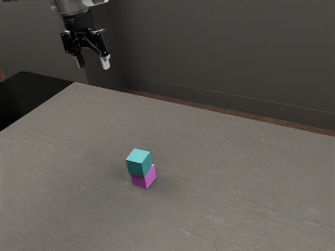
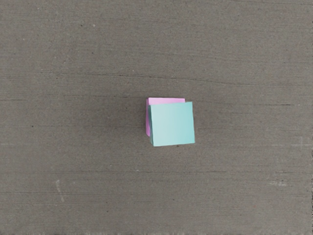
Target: Pick up the blue block with one arm, and put the blue block on the table with one arm
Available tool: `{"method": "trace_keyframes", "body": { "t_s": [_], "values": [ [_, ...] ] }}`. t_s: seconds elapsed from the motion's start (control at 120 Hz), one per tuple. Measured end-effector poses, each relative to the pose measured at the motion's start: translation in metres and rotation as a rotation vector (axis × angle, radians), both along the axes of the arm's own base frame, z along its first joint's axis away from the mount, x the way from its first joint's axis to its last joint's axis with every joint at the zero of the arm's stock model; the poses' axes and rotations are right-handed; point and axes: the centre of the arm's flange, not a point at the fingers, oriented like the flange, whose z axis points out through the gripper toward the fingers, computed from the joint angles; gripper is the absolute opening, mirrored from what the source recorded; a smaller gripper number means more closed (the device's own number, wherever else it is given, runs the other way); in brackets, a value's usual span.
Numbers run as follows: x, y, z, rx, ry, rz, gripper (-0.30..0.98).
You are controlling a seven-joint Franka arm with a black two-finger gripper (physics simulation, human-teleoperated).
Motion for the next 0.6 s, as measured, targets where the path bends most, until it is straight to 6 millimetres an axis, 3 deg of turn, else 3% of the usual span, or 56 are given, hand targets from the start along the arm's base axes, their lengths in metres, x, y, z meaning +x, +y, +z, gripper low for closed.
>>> {"method": "trace_keyframes", "body": {
  "t_s": [0.133,0.192,0.233,0.325,0.383,0.517,0.6],
  "values": [
    [0.01,0.001,-0.018,-0.002,0.033,0.012,0.69],
    [0.031,0.002,-0.057,-0.015,0.087,0.024,0.69],
    [0.039,-0.001,-0.097,-0.026,0.143,0.027,0.69],
    [0.025,-0.006,-0.185,-0.044,0.245,0.043,0.69],
    [0.023,-0.014,-0.208,-0.047,0.238,0.042,0.69],
    [0.038,-0.027,-0.261,-0.016,0.187,0.041,0.69],
    [0.046,-0.032,-0.281,0.017,0.128,0.032,0.69]
  ]
}}
